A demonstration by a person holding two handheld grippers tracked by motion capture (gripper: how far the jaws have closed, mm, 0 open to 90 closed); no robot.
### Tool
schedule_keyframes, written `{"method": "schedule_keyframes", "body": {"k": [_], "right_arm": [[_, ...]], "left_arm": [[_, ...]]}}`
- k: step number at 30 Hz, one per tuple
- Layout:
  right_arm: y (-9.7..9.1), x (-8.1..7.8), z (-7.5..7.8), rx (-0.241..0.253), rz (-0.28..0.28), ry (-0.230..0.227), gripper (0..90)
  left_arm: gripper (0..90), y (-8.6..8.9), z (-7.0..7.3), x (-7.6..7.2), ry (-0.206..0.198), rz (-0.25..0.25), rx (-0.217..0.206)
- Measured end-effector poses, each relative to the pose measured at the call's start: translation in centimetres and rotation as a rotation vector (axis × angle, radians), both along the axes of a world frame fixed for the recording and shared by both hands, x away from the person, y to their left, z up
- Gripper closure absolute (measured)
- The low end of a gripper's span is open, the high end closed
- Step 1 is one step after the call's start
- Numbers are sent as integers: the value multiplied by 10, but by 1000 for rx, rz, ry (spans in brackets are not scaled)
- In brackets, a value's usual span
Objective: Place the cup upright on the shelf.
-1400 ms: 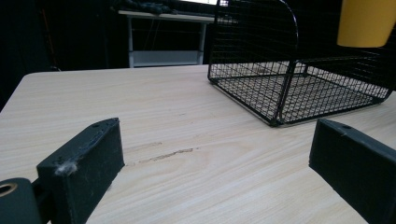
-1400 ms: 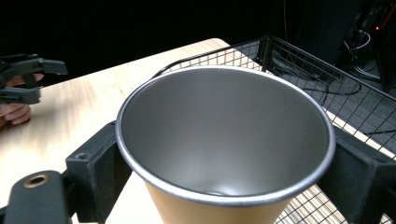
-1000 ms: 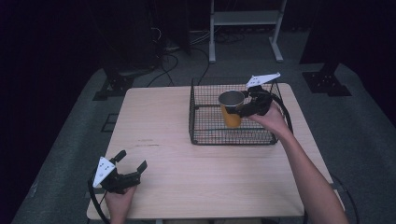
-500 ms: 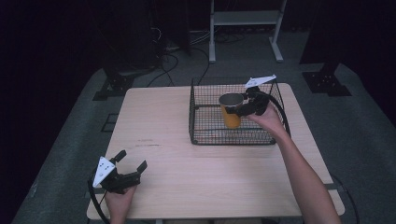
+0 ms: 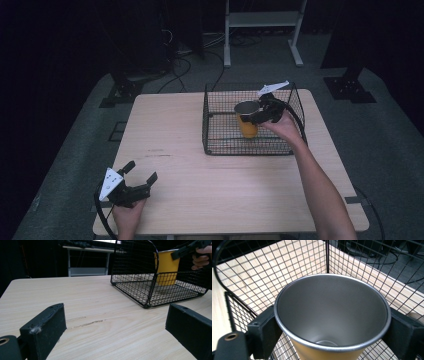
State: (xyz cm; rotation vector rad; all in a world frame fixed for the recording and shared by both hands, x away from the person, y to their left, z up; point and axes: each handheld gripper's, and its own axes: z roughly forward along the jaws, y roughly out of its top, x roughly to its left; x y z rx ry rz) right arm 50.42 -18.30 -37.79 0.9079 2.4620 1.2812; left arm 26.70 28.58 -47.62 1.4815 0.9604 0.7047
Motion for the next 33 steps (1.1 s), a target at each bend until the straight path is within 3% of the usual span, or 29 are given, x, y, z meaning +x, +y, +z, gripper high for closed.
{"method": "schedule_keyframes", "body": {"k": [14,16,25,33], "right_arm": [[5,8,-12,-69,-25,13,111],[8,8,-12,-106,-20,1,107],[14,8,-11,-152,-7,-19,92],[15,7,-10,-152,-13,-36,68]], "left_arm": [[24,0,0,0,-1,-4,-2],[24,0,0,0,-1,-5,-2],[24,1,0,0,-2,-7,-3],[24,1,0,0,-2,-6,-1]]}}
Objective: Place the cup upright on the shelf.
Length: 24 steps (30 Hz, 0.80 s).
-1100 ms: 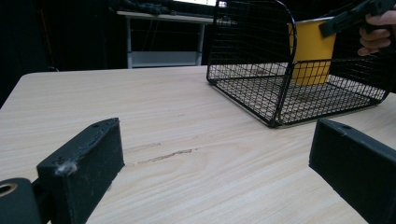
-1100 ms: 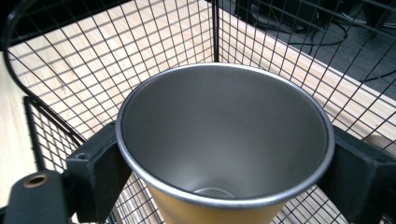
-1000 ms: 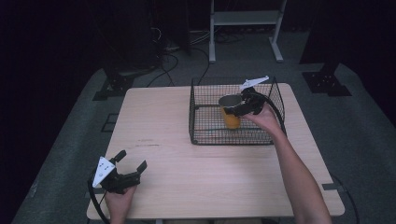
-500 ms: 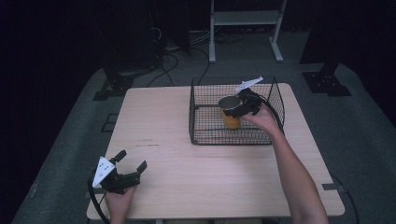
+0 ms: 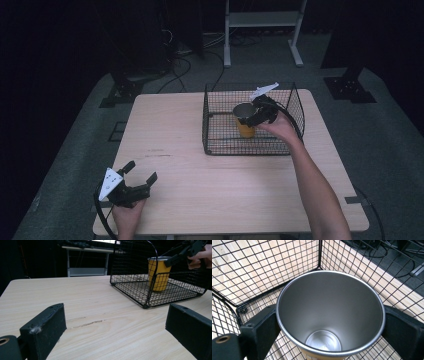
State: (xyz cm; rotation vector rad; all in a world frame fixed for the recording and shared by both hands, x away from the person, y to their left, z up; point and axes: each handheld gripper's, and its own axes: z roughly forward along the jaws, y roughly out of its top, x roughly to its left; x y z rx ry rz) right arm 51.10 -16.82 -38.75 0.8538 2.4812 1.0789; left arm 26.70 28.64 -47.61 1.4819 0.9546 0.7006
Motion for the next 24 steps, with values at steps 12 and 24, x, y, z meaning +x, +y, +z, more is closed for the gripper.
{"method": "schedule_keyframes", "body": {"k": [12,24], "right_arm": [[-2,-3,5,24,-7,-17,28],[-4,-6,12,59,3,-28,27]], "left_arm": [[24,0,0,0,1,1,1],[24,0,0,0,3,3,3]]}}
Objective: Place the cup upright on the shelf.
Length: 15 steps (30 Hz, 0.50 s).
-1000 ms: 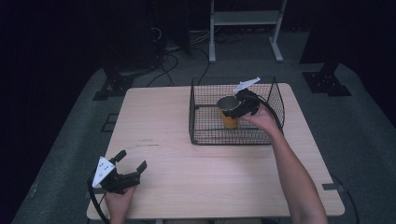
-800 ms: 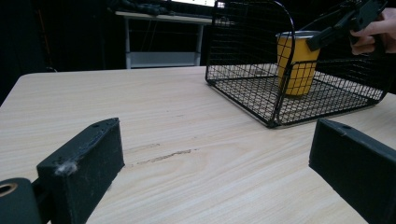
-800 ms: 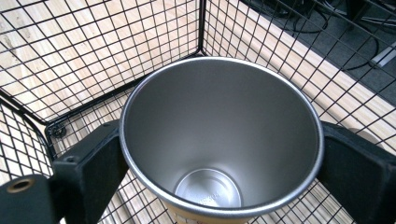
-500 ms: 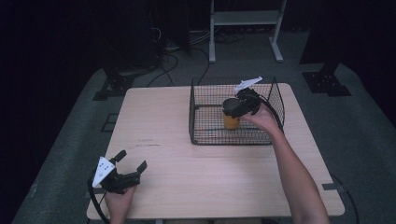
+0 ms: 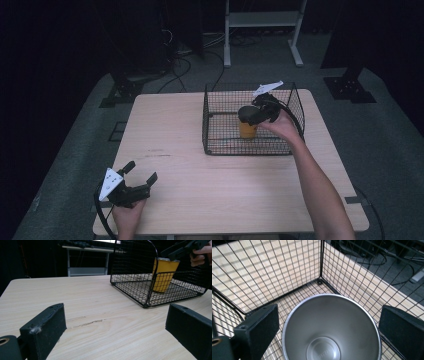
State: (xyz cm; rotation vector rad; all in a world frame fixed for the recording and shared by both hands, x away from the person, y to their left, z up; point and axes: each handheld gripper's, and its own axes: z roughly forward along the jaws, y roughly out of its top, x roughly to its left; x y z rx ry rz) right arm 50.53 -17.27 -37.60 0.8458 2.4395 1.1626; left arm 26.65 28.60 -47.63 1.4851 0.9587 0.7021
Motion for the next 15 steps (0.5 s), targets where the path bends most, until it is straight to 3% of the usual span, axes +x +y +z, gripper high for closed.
{"method": "schedule_keyframes", "body": {"k": [15], "right_arm": [[-8,-14,20,92,31,-16,28]], "left_arm": [[24,0,0,0,3,5,5]]}}
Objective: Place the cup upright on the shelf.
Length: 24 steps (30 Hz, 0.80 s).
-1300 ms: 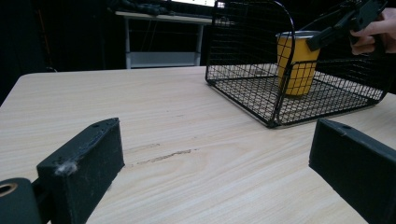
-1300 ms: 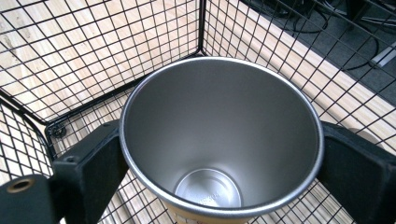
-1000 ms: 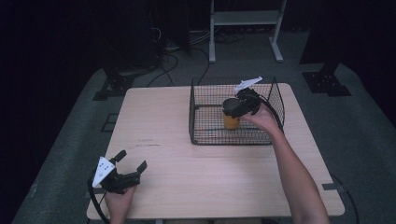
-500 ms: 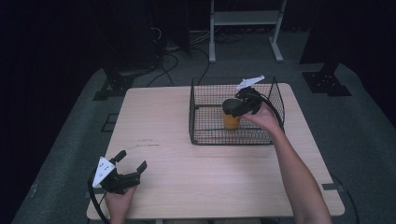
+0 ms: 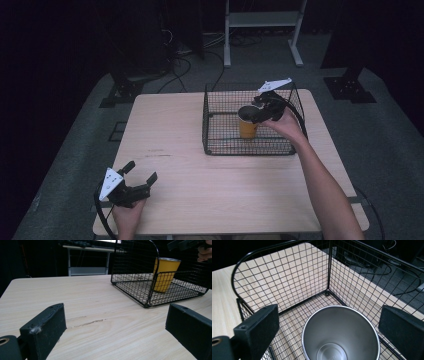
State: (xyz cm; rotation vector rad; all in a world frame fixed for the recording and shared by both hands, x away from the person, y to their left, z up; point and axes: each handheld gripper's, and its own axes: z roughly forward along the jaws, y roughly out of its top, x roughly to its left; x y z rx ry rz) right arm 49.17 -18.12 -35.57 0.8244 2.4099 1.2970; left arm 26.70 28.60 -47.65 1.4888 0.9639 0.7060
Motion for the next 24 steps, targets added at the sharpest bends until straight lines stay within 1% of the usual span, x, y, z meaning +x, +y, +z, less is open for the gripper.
{"method": "schedule_keyframes", "body": {"k": [5,9,10,11,13,14,17,20,22,24], "right_arm": [[-4,-4,1,20,9,9,28],[-7,-10,0,21,11,16,28],[-9,-15,0,32,16,19,28],[-9,-15,0,32,16,19,28],[-11,-20,-1,57,17,22,29],[-11,-23,-2,60,20,24,29],[-11,-29,-1,42,31,36,29],[-11,-34,1,51,46,45,29],[-11,-39,3,50,51,28,29],[-12,-43,4,48,58,26,29]], "left_arm": [[24,-2,0,1,2,1,8],[24,-1,0,0,-1,-6,6],[24,-1,0,0,-2,-8,6],[24,-1,0,0,-5,-10,7],[24,-1,0,0,-4,-12,7],[24,-1,0,0,-5,-13,6],[24,-1,0,0,-7,-14,5],[24,-1,0,0,-7,-13,6],[24,-1,0,0,-5,-12,8],[24,-1,0,0,-6,-10,10]]}}
